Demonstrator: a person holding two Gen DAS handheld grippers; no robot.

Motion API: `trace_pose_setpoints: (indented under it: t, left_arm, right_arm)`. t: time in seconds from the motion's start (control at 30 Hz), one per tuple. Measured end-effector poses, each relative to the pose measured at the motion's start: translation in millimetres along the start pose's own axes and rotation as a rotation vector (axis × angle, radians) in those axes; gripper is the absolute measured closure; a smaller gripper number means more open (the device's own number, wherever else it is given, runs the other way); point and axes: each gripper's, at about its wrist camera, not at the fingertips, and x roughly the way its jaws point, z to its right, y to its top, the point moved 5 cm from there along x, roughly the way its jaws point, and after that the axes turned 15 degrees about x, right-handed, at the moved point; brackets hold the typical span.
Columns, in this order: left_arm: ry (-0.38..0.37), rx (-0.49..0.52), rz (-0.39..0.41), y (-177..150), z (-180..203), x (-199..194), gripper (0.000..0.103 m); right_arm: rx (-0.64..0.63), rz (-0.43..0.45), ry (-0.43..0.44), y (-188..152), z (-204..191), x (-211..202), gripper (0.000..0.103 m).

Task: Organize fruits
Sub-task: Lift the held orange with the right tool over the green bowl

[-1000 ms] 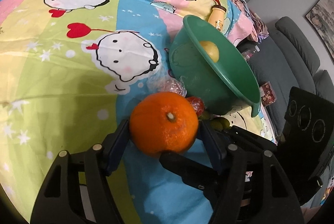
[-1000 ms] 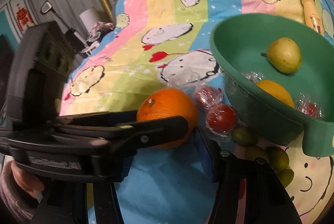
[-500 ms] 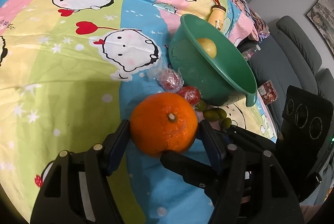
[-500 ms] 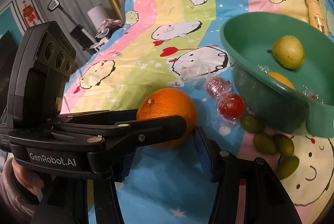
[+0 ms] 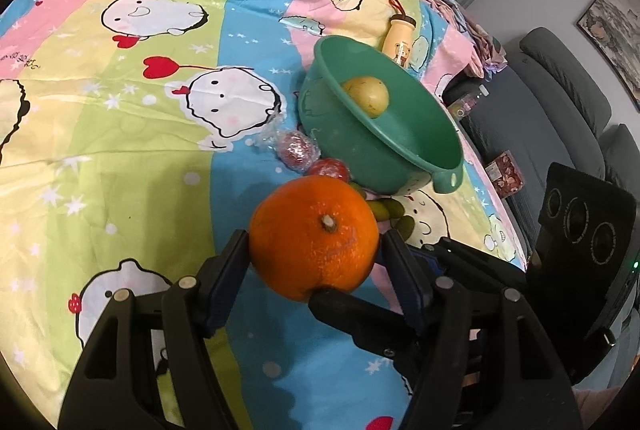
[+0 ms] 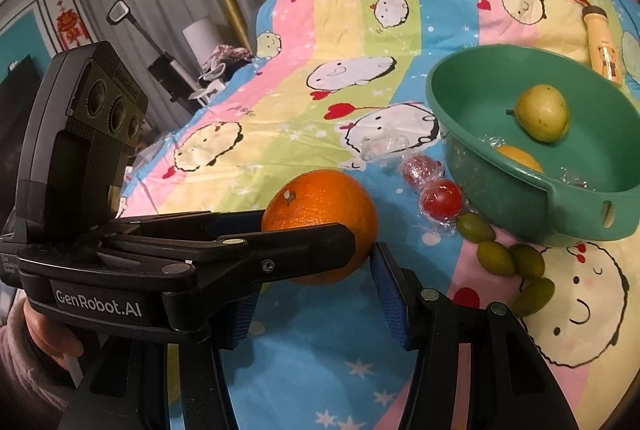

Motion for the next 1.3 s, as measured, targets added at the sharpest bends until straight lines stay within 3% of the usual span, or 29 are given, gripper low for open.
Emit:
trace_pose_setpoints:
  t: [1.3]
  left_arm:
    - [0.045,0.114,0.015,25,61,-20,0.036]
  right_arm:
    - [0.030,0.113,0.054,1,8,-65,0.047]
